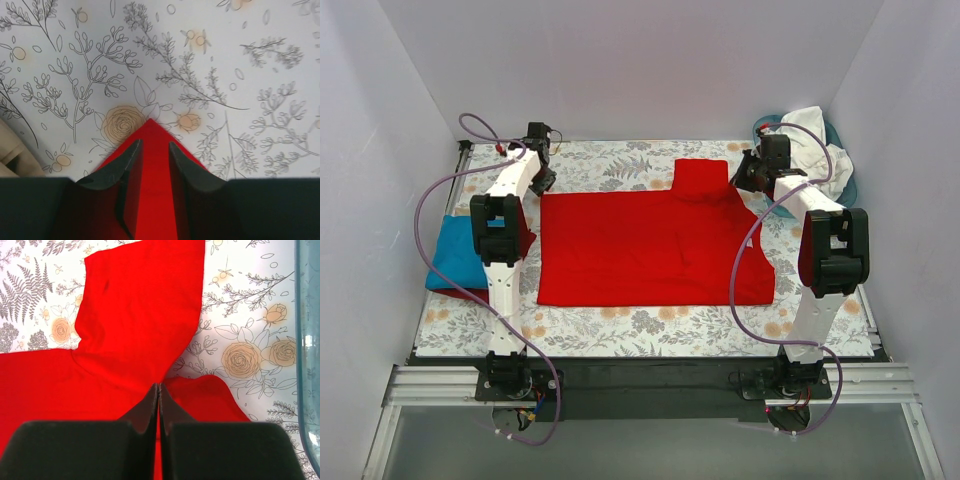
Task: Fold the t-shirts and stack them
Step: Fold the tshirt
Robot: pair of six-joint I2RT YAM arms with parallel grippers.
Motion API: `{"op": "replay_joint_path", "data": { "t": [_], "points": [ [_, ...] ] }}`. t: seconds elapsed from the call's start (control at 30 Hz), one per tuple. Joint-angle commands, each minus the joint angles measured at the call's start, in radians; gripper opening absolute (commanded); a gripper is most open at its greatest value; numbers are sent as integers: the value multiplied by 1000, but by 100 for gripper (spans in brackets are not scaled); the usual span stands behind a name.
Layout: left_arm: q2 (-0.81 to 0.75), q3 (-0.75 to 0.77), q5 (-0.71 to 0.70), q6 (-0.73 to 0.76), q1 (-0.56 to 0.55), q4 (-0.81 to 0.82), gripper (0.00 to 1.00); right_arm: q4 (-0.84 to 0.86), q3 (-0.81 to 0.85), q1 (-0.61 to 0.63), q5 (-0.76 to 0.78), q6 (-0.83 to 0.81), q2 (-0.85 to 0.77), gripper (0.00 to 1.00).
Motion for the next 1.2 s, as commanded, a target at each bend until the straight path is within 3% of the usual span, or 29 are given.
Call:
{"op": "replay_joint_path", "data": {
  "t": [0.0,0.13,0.3,0.67,0.83,1.0,1.17],
  "points": [
    [-28,80,-102,32,-21,-52,27,53,5,-4,-22,12,-12,1],
    [-12,51,-97,54,-33,-32,33,59,5,-4,-30,15,-8,1],
    [37,72,-82,75,-41,-38,34,63,2,-4,-33,13,-5,1],
    [95,76,-169,80,-65,-68,40,73,-10,-13,-45,13,6,1],
    [100,56,-157,75,-71,-57,32,76,-13,-18,-54,13,8,1],
    [84,48,-151,58,-75,-62,10,77,-23,-24,-60,15,-1,1],
    [17,5,-142,51,-75,-23,4,77,-24,-29,-68,13,-23,1]
  ]
}}
